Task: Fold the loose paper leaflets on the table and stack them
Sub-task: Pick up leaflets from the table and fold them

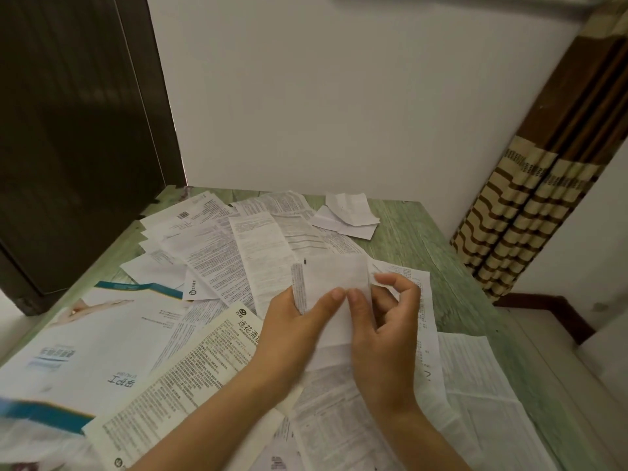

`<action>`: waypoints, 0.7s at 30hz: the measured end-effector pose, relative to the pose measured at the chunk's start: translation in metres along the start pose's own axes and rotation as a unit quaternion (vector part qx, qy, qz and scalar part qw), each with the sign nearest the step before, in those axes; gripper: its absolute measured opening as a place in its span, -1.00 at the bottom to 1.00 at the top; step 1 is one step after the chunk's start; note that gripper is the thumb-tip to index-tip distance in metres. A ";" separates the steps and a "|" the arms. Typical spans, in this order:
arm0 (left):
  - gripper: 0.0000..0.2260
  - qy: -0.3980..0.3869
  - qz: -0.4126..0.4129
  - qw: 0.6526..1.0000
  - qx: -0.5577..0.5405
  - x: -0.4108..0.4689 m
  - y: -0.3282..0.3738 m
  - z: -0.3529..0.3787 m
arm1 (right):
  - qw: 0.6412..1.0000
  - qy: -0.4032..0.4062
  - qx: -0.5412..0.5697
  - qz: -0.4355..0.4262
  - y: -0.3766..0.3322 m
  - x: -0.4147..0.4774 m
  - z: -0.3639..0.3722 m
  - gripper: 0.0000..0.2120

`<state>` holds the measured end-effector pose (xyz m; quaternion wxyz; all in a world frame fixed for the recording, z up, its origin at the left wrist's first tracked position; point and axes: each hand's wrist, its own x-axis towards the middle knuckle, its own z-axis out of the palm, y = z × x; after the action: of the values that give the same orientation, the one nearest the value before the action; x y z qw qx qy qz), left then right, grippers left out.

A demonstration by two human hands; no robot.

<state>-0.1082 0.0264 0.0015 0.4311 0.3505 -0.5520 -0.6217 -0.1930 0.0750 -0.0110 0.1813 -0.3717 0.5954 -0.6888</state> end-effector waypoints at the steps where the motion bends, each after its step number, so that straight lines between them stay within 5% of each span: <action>1: -0.92 0.012 0.004 1.000 -0.010 0.000 0.000 0.001 | 1.000 -0.016 0.015 0.022 0.000 -0.001 0.001 -0.76; 5: -0.89 0.057 0.015 0.997 -0.046 0.000 0.003 -0.001 | 0.985 -0.128 0.017 0.113 -0.008 -0.001 0.000 -0.80; 10: -0.90 0.068 0.027 0.996 -0.058 -0.002 0.005 -0.001 | 0.989 -0.125 -0.055 0.060 -0.014 0.007 -0.008 -0.78; 16: -0.85 -0.083 -0.037 0.996 0.002 0.017 0.017 -0.033 | 0.958 -0.242 -0.038 0.149 -0.027 0.029 -0.037 -0.78; 21: -0.89 -0.016 0.001 0.999 0.038 0.019 0.014 -0.031 | 0.959 -0.235 -0.061 0.146 -0.021 0.031 -0.033 -0.86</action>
<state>-0.0847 -0.0033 0.0115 0.4092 0.3560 -0.5822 -0.6056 -0.2337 0.0812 0.0175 0.3914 -0.4426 0.6250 -0.5103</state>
